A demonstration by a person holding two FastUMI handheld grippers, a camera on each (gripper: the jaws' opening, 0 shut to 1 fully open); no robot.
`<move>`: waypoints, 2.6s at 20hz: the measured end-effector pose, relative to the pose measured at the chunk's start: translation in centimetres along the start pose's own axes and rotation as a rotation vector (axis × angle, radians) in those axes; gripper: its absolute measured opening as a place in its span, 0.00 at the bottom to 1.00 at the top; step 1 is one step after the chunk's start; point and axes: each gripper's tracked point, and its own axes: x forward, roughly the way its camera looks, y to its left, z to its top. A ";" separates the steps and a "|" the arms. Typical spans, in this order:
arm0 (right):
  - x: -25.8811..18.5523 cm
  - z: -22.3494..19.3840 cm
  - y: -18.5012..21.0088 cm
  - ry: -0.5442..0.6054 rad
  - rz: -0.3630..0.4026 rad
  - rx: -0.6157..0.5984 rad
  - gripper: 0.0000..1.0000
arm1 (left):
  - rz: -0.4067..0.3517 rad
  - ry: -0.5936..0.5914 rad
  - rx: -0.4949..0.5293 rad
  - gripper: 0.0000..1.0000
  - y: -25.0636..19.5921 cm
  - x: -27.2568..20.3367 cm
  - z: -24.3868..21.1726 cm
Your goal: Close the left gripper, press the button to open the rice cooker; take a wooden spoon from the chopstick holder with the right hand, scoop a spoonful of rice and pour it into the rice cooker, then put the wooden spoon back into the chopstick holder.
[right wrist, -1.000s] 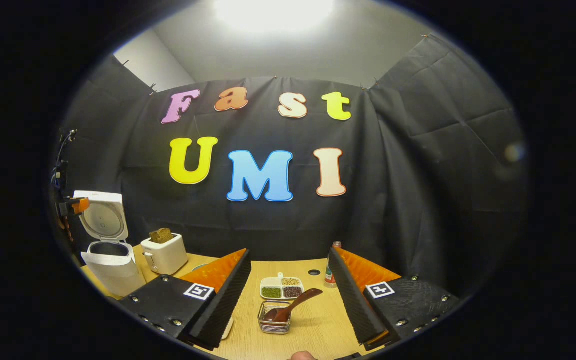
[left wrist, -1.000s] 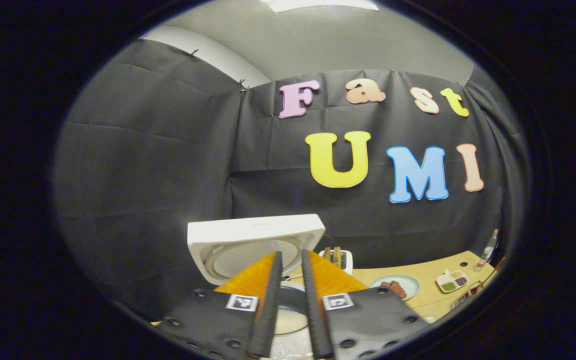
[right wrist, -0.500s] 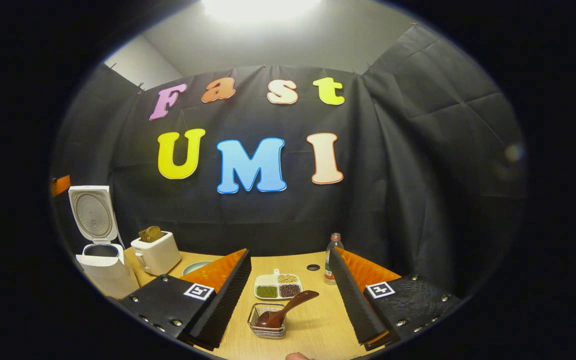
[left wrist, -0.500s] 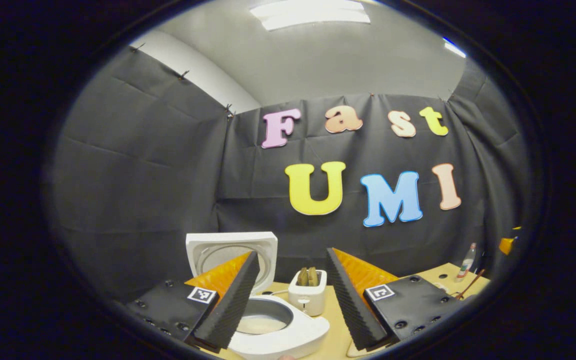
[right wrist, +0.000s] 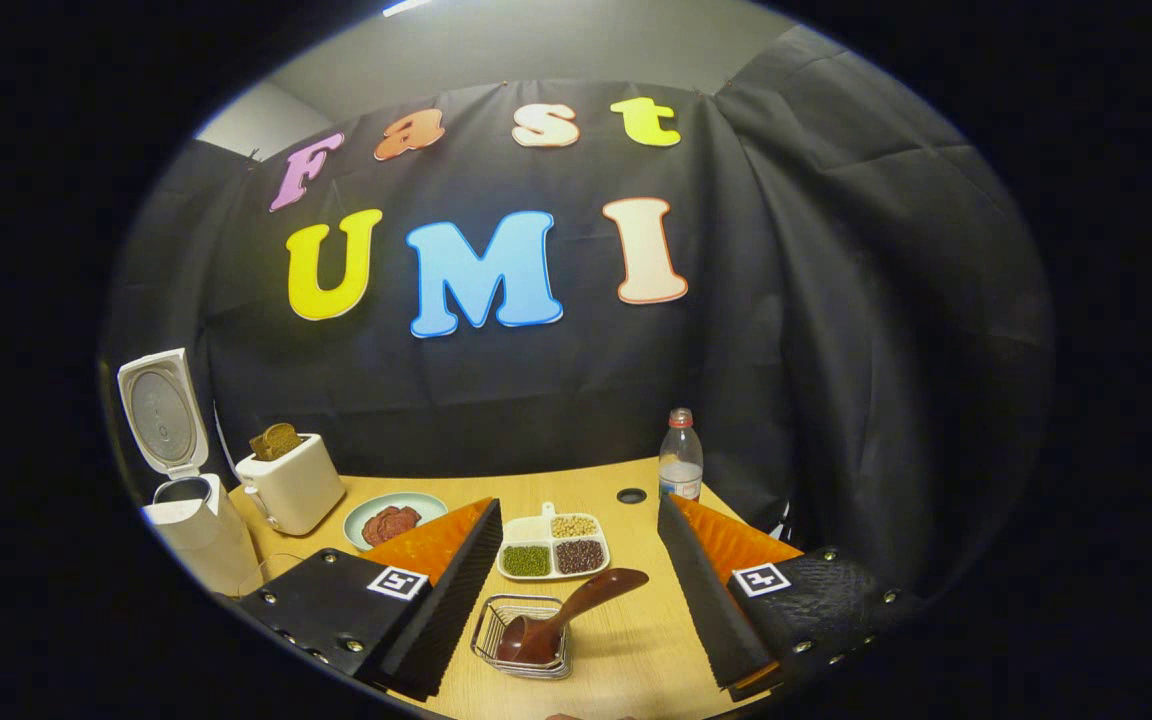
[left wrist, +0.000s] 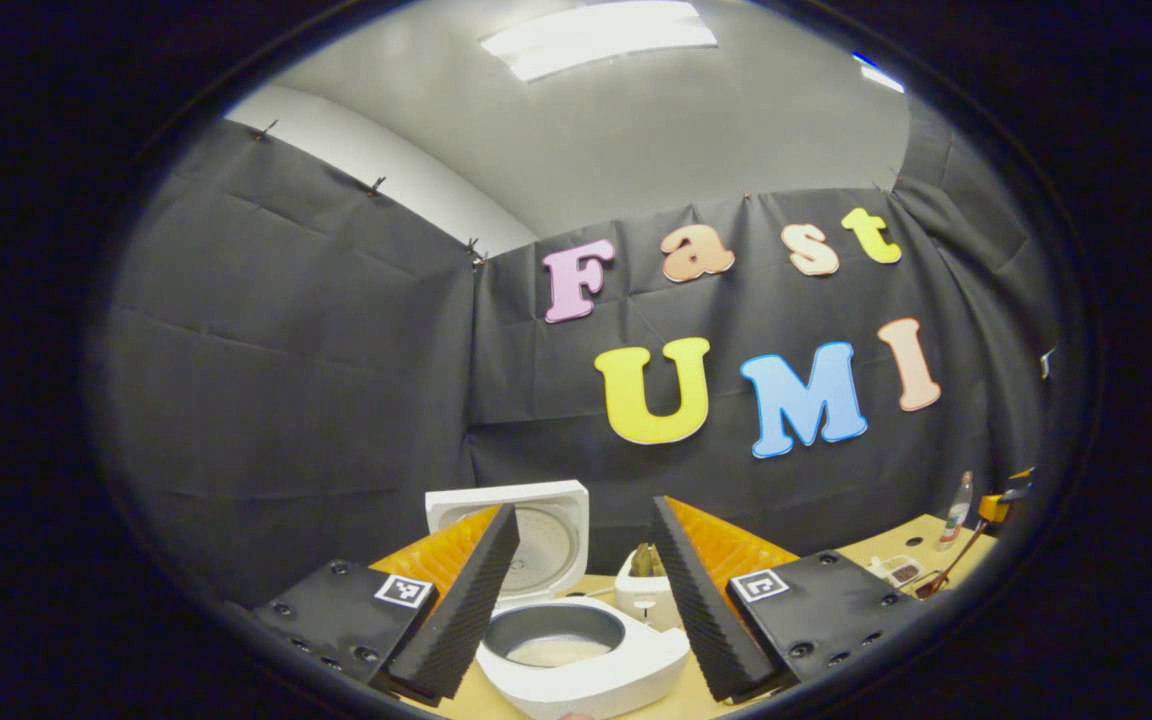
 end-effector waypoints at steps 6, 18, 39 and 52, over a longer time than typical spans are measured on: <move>3.3 -4.8 -1.1 0.126 -0.025 0.062 0.95 | 0.062 0.022 0.022 0.95 2.2 -1.2 -0.2; 4.8 -11.1 0.5 0.349 -0.001 0.227 0.60 | 0.100 0.054 0.045 0.89 3.5 -2.2 -1.1; -1.0 0.4 9.4 0.173 0.110 0.206 0.17 | 0.037 0.087 -0.028 0.93 7.8 -1.6 -4.8; -0.5 -4.4 20.4 0.203 0.198 0.139 0.17 | 0.020 0.136 -0.013 0.89 13.1 -0.9 -7.4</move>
